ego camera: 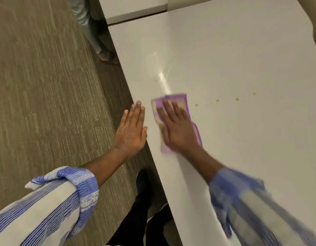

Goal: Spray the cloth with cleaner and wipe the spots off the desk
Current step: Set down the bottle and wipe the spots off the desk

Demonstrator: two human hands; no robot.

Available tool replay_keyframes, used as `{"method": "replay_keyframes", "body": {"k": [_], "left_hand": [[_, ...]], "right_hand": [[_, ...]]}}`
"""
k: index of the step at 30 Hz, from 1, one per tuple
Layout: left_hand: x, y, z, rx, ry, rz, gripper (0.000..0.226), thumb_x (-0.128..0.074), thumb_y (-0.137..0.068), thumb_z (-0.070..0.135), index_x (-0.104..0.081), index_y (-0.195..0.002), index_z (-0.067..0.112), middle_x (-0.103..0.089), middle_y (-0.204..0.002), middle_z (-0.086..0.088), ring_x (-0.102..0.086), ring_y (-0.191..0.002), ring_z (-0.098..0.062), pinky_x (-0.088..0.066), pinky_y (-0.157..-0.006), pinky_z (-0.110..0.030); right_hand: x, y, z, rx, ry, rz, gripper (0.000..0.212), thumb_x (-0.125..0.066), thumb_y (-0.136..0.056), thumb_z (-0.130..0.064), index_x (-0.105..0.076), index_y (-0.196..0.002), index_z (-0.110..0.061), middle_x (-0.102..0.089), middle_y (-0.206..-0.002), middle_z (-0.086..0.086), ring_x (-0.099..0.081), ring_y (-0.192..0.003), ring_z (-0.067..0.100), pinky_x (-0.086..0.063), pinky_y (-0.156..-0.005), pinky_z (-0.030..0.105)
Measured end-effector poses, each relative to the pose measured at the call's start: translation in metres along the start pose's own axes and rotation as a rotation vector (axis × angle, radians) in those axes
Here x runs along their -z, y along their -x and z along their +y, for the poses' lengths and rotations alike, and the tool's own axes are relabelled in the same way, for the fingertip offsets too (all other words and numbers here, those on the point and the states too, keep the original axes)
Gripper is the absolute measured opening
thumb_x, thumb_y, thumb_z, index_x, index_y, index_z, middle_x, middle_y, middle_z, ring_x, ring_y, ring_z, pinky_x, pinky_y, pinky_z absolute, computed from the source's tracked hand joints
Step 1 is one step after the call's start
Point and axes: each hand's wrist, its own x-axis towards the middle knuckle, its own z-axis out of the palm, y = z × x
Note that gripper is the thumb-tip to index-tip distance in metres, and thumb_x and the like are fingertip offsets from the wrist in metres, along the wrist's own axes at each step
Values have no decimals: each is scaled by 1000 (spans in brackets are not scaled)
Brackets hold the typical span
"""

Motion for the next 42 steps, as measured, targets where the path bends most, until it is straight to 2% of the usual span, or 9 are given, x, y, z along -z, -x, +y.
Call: {"method": "replay_keyframes", "body": {"k": [5,9,14,19,23,28,34,38,42], "left_hand": [[3,1,1,12,-27,-21,68,-19,-104,36,-5,-161,3,1,-171,-16,1,-159,-28,-6,-129,-48],[3,0,2,10,-36,-11,68,-20,-103,35,-7,-161,2,-1,-171,-17,-1,-158,-29,-8,-128,-48],[0,1,1,9,-6,3,67,-21,-104,34,-7,-161,2,-1,-171,-16,0,-159,-28,-8,-128,-48],[-1,1,1,19,12,-2,67,-19,-104,35,-8,-161,2,-1,-171,-16,0,-159,-27,-12,-128,-50],[-3,1,0,9,17,2,67,-21,-104,34,-9,-161,1,-3,-171,-17,0,-159,-29,-13,-128,-51],[-4,2,0,-3,21,26,66,-24,-104,32,-11,-161,1,-5,-171,-17,-3,-159,-29,-12,-128,-50],[-6,2,-1,-3,32,28,66,-22,-104,32,-8,-161,2,-1,-171,-16,1,-159,-28,-10,-128,-50],[-7,2,-2,-9,30,32,65,-20,-105,32,-8,-161,1,-1,-171,-16,0,-159,-28,-9,-128,-50],[-6,2,-2,-9,32,23,65,-20,-105,32,-9,-161,1,-2,-171,-16,-1,-159,-29,-10,-128,-51]], "right_hand": [[18,-79,1,-114,-16,18,61,-19,-108,-41,-18,-164,-19,-11,-173,9,-7,-160,33,-12,-129,49],[5,-25,-14,-132,-57,62,61,-23,-108,-38,-19,-164,-16,-11,-172,12,-7,-160,33,-11,-129,49],[-2,57,-36,-74,-41,-3,61,-27,-109,-36,-13,-165,-17,-4,-173,8,3,-160,28,-2,-130,45],[1,-32,-19,47,-28,-20,59,-24,-108,-37,-21,-164,-17,-12,-172,10,-6,-160,31,-11,-129,50],[20,-117,-11,5,-34,-5,60,-23,-106,-36,-26,-162,-17,-18,-171,12,-11,-159,35,-12,-129,50],[34,-148,4,-111,-55,16,58,-27,-109,-32,-17,-164,-19,-9,-173,8,-4,-160,31,-3,-129,44],[36,-101,62,-352,-49,158,54,-33,-106,-30,-37,-159,-16,-26,-169,10,-24,-156,36,-17,-126,49],[37,-33,89,-480,-28,150,58,-22,-106,-36,-34,-160,-16,-26,-169,11,-22,-157,35,-16,-128,48],[31,45,85,-582,-13,217,57,-26,-107,-32,-35,-159,-11,-26,-168,14,-22,-157,35,-16,-128,46]]}}
